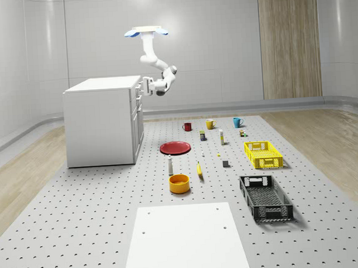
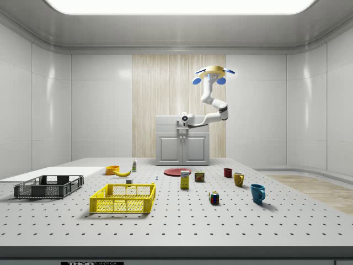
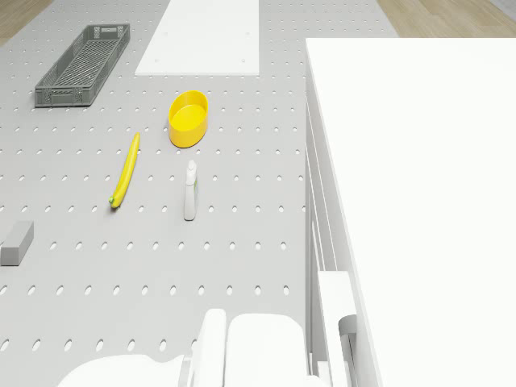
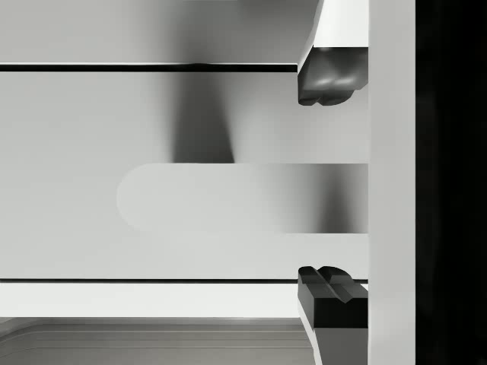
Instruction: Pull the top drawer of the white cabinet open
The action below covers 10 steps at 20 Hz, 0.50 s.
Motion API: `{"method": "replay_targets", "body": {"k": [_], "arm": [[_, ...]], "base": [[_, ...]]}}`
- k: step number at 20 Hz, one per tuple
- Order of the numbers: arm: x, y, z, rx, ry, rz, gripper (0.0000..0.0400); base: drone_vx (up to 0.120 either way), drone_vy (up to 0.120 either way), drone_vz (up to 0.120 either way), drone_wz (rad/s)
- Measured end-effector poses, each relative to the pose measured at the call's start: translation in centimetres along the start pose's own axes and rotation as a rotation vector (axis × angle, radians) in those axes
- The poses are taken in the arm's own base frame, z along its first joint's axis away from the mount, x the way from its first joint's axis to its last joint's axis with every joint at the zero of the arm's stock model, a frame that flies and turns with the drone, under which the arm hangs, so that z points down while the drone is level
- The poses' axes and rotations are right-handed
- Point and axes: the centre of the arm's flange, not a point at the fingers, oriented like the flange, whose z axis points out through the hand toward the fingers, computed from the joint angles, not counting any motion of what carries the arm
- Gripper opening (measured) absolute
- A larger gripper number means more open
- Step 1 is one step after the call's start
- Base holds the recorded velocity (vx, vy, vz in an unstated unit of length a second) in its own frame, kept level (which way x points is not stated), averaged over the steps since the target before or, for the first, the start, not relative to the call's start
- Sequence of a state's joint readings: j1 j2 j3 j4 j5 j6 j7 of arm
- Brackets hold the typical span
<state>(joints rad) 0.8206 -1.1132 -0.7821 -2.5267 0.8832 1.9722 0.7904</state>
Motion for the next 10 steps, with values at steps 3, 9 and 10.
{"method": "replay_targets", "body": {"k": [3, 9, 10], "arm": [[0.00, 0.00, 0.26, 0.000, 0.000, 0.000, 0.0311], [0.00, 0.00, 0.46, 0.000, 0.000, 0.000, 0.0311], [0.00, 0.00, 0.47, 0.000, 0.000, 0.000, 0.0311]], "base": [[0.000, 0.000, 0.000, 0.000], [0.000, 0.000, 0.000, 0.000], [0.000, 0.000, 0.000, 0.000]]}}
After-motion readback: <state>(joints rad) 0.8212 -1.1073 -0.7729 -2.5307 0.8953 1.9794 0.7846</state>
